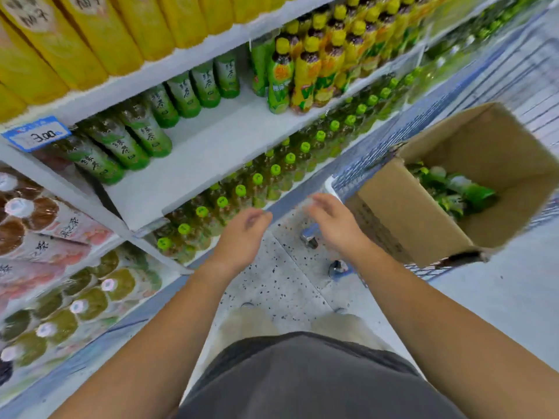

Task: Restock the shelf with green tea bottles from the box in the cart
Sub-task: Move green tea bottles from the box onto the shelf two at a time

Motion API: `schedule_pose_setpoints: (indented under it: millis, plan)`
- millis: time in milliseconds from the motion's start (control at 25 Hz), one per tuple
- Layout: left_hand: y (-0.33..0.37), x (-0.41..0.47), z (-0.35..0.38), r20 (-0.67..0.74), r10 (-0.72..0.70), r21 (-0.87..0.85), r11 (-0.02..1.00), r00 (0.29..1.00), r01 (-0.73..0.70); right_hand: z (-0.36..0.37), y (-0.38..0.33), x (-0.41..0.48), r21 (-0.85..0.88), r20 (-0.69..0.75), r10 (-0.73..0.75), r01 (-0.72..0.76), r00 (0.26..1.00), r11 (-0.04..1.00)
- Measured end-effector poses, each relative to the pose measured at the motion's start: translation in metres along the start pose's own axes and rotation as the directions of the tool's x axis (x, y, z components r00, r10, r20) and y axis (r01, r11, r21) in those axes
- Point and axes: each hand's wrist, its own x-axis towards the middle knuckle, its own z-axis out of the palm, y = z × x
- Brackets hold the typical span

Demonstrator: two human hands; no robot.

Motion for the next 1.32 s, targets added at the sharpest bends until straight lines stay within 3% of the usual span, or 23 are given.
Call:
schedule_pose_setpoints:
  millis: [280,480,920,1160,1320]
  plan:
    - [0.073,-0.017,0.078,0.125,0.139,0.158,0.975,0.982,-0.158,-0.129,0.035,-0.035,0.016,-0.170,0.002,0.001,0.985,1.000]
    - [0.119,-0.010,0.146,0.151,0.188,0.130,0.970,0.971,-0.208,-0.211,0.058,-0.038,0.073,-0.179,0.026,-0.014,0.983,0.997]
    - [0.174,0.037,0.264,0.290,0.125,0.183,0.966,0.949,-0.183,-0.315,0.100,-0.009,0.139,-0.264,0.132,-0.098,0.955,0.985]
    - [0.210,0.130,0.325,0.485,0.033,0.303,0.931,0.874,-0.203,-0.334,0.114,0.037,0.250,-0.410,0.302,-0.212,0.861,0.945]
    - [0.217,0.205,0.383,0.591,-0.045,0.447,0.849,0.805,-0.281,-0.345,0.128,0.075,0.018,-0.497,0.237,-0.263,0.835,0.965]
